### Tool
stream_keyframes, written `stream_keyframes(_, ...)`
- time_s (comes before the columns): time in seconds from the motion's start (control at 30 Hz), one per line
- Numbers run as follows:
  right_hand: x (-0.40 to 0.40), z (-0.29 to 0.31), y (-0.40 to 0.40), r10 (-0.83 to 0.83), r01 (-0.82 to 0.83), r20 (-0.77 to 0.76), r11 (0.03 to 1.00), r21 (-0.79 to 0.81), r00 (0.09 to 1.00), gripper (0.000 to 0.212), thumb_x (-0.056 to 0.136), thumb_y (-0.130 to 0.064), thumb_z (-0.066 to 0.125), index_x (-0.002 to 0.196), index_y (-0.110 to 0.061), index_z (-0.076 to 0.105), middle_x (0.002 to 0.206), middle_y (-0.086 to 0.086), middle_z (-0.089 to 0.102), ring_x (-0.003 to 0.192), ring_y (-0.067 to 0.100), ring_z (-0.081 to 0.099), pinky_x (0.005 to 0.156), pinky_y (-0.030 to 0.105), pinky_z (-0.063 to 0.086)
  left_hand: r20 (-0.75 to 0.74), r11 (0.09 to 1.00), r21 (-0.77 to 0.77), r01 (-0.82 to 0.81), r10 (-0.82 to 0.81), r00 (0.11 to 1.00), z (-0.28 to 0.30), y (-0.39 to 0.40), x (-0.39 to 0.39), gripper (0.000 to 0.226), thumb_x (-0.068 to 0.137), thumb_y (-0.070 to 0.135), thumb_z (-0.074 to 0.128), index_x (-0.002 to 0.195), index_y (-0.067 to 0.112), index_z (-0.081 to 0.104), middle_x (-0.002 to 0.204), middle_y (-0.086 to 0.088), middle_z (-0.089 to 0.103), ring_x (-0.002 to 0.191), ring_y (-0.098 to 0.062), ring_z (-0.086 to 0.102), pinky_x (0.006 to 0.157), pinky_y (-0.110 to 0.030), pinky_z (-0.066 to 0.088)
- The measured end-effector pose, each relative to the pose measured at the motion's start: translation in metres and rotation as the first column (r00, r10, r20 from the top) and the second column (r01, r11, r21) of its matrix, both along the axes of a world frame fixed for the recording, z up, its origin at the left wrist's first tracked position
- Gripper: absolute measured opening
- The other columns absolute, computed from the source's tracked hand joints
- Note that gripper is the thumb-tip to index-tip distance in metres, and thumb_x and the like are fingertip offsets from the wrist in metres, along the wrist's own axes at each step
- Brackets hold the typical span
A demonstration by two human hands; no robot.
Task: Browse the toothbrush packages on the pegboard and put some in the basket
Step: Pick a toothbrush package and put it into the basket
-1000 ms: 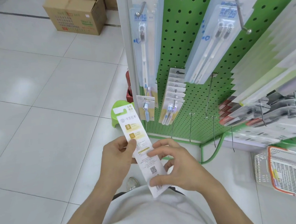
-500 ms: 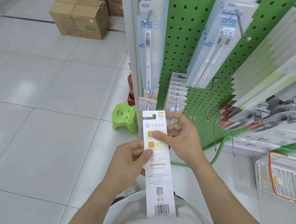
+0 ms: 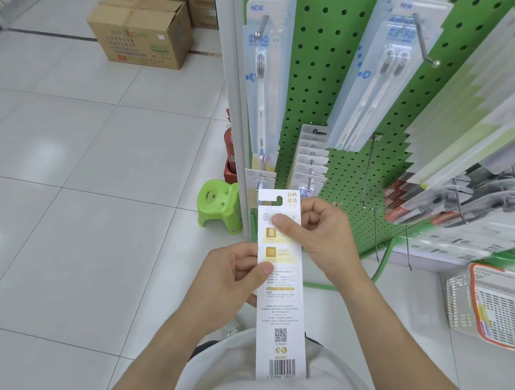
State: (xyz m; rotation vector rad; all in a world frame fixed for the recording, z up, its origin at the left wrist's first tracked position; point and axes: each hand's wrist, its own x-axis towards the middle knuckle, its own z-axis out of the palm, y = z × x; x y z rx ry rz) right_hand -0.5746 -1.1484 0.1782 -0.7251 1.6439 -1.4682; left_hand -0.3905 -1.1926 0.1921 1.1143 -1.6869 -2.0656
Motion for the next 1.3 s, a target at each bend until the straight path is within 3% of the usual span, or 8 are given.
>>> stream_keyframes(0.17, 0.0, -0.001, 0.006, 0.042, -0.041, 0.027, 0.999, -0.013, 0.999, 0.047, 0.064, -0.024, 0.091, 0.097, -0.003, 0.066, 0.09, 0.01, 0.078, 0.079, 0.043, 0.07, 0.075, 0.061, 0.056, -0.017, 1.0, -0.021, 0.019, -0.019, 1.0, 0.0, 0.0, 0.001, 0.02, 0.099, 0.005, 0.059, 0.116, 0.01, 0.068, 0.1, -0.007, 0.079, 0.089, -0.029, 0.076, 0.067, -0.038, 0.062)
stream_keyframes(0.33, 0.0, -0.005, 0.021, 0.192, -0.193, 0.071, 0.981, 0.009, 0.979, 0.061, 0.063, -0.012, 0.089, 0.116, -0.009, 0.059, 0.103, 0.009, 0.078, 0.093, 0.03, 0.075, 0.08, 0.05, 0.062, -0.013, 0.995, -0.065, 0.078, -0.079, 0.997, -0.001, -0.006, 0.003, 0.023, 0.097, 0.003, 0.062, 0.118, 0.012, 0.065, 0.103, -0.004, 0.078, 0.091, -0.027, 0.075, 0.07, -0.042, 0.063)
stream_keyframes(0.5, -0.001, -0.012, 0.033, 0.253, -0.255, 0.122, 0.967, 0.005, 0.96, 0.072, 0.069, -0.011, 0.087, 0.133, -0.02, 0.054, 0.112, 0.011, 0.076, 0.101, 0.035, 0.073, 0.087, 0.064, 0.056, 0.028, 0.98, -0.047, 0.196, -0.195, 0.98, -0.002, -0.015, 0.004, 0.023, 0.098, 0.003, 0.061, 0.12, 0.01, 0.061, 0.111, -0.003, 0.075, 0.093, -0.029, 0.074, 0.069, -0.039, 0.062)
stream_keyframes(0.63, 0.001, -0.008, 0.032, 0.342, -0.344, 0.072, 0.939, 0.003, 0.937, 0.074, 0.075, -0.008, 0.087, 0.138, -0.029, 0.054, 0.107, 0.013, 0.076, 0.1, 0.036, 0.073, 0.081, 0.066, 0.057, 0.107, 0.997, -0.075, -0.024, 0.032, 0.994, 0.0, -0.022, -0.016, 0.036, 0.1, 0.03, 0.058, 0.091, -0.005, 0.064, 0.076, -0.014, 0.075, 0.059, -0.025, 0.068, 0.047, -0.035, 0.055)
stream_keyframes(0.77, 0.006, -0.001, 0.031, 0.454, -0.454, 0.022, 0.889, 0.05, 0.891, 0.083, 0.079, -0.003, 0.085, 0.141, -0.042, 0.046, 0.111, 0.007, 0.075, 0.096, 0.032, 0.074, 0.08, 0.056, 0.061, 0.153, 0.98, -0.15, -0.131, 0.154, 0.976, -0.003, -0.022, -0.032, 0.037, 0.099, 0.039, 0.057, 0.079, 0.012, 0.071, 0.055, 0.001, 0.066, 0.04, -0.011, 0.053, 0.036, -0.019, 0.036)
stream_keyframes(0.93, 0.016, -0.001, 0.044, 0.565, -0.572, 0.093, 0.802, 0.174, 0.82, 0.093, 0.076, -0.004, 0.087, 0.14, -0.054, 0.04, 0.113, 0.002, 0.074, 0.093, 0.032, 0.073, 0.063, 0.05, 0.062, 0.148, 0.97, -0.177, -0.169, 0.196, 0.97, -0.012, -0.022, -0.023, 0.02, 0.097, 0.029, 0.064, 0.092, 0.013, 0.074, 0.069, -0.001, 0.074, 0.052, -0.015, 0.065, 0.041, -0.029, 0.049)
stream_keyframes(1.07, 0.025, -0.004, 0.053, 0.574, -0.589, 0.133, 0.784, 0.196, 0.808, 0.096, 0.072, -0.004, 0.089, 0.138, -0.054, 0.042, 0.112, 0.003, 0.075, 0.09, 0.028, 0.075, 0.066, 0.032, 0.059, 0.156, 0.995, -0.078, -0.065, 0.077, 0.985, -0.022, -0.021, -0.007, 0.022, 0.089, 0.017, 0.075, 0.111, 0.018, 0.07, 0.097, 0.006, 0.079, 0.086, -0.011, 0.074, 0.073, -0.024, 0.06)
stream_keyframes(1.3, 0.028, -0.012, 0.059, 0.627, -0.64, 0.144, 0.723, 0.26, 0.766, 0.106, 0.065, -0.006, 0.094, 0.138, -0.06, 0.039, 0.114, -0.002, 0.073, 0.096, 0.022, 0.073, 0.074, 0.039, 0.061, 0.113, 0.938, -0.037, -0.344, 0.346, 0.931, -0.033, -0.015, -0.005, 0.018, 0.088, 0.017, 0.076, 0.105, 0.014, 0.07, 0.098, 0.002, 0.078, 0.09, -0.019, 0.074, 0.075, -0.024, 0.056)
